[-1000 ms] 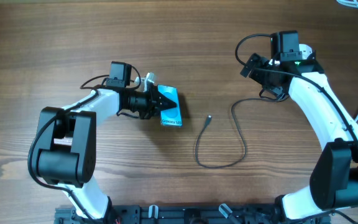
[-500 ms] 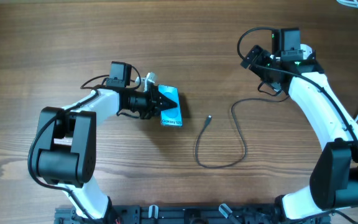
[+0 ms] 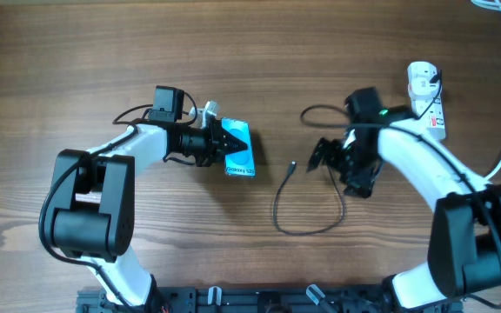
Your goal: Plug charger to phone and switch on socket
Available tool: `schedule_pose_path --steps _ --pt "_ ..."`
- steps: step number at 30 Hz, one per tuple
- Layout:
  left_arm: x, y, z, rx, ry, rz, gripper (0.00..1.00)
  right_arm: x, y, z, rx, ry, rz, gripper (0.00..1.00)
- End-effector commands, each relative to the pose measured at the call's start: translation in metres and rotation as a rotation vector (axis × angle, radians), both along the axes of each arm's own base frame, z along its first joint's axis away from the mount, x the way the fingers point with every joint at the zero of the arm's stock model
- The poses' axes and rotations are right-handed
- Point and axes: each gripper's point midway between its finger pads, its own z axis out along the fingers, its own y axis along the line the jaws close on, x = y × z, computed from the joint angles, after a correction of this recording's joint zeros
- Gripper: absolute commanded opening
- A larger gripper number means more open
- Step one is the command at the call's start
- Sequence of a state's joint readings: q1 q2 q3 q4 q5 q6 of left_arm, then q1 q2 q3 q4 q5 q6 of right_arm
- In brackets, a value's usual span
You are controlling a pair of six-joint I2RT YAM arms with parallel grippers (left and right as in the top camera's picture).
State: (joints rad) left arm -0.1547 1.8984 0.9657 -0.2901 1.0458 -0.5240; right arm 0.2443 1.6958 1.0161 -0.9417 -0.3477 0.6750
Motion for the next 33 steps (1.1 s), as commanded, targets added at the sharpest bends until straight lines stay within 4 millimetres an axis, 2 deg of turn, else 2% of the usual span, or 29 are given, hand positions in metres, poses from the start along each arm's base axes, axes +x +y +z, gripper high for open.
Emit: schedule_pose_path --steps 1,3,6,7,8,11,15,16,19,24,28,33 --pt "-0.002 -0.002 0.004 -0.035 -0.012 -0.021 0.04 -0.015 0.028 -0.011 0.024 -0.023 0.120 1.00" --pt "-0.003 -0.002 0.004 -0.034 -0.007 -0.021 0.04 -0.018 0.045 -0.014 0.035 -0.055 0.169 1.00" --pt "-0.003 -0.002 0.004 -0.034 -0.006 -0.021 0.04 -0.018 0.068 -0.014 0.036 -0.068 0.117 1.00" --pt "-0.003 -0.002 0.004 -0.034 -0.006 -0.021 0.04 -0.017 0.073 -0.015 0.013 -0.081 0.090 0.96" --pt "-0.003 -0.002 0.004 -0.034 -0.006 -0.021 0.04 -0.015 0.073 -0.019 -0.068 -0.113 0.045 0.88" --pt "-0.003 -0.002 0.004 -0.034 -0.006 -0.021 0.04 -0.015 0.070 -0.023 -0.174 -0.160 0.001 0.77" --pt "-0.003 -0.002 0.004 -0.034 -0.005 -0.021 0.04 -0.005 0.066 -0.023 -0.241 -0.226 -0.054 0.36" --pt "-0.003 -0.002 0.004 -0.034 -0.005 -0.021 0.04 -0.001 0.066 -0.023 -0.242 -0.246 -0.058 0.32" --pt "-0.003 -0.002 0.004 -0.034 -0.005 -0.021 0.04 0.016 0.073 -0.019 -0.217 -0.317 -0.074 0.32" --pt "-0.003 -0.002 0.004 -0.034 -0.005 -0.021 0.04 0.012 0.071 -0.022 -0.229 -0.304 -0.067 0.39" --pt "-0.003 -0.002 0.004 -0.034 -0.005 -0.021 0.04 0.001 0.061 -0.036 -0.263 -0.269 -0.059 0.43" --pt "-0.003 -0.002 0.004 -0.034 -0.005 -0.021 0.04 -0.020 0.038 -0.044 -0.334 -0.193 -0.004 0.40"
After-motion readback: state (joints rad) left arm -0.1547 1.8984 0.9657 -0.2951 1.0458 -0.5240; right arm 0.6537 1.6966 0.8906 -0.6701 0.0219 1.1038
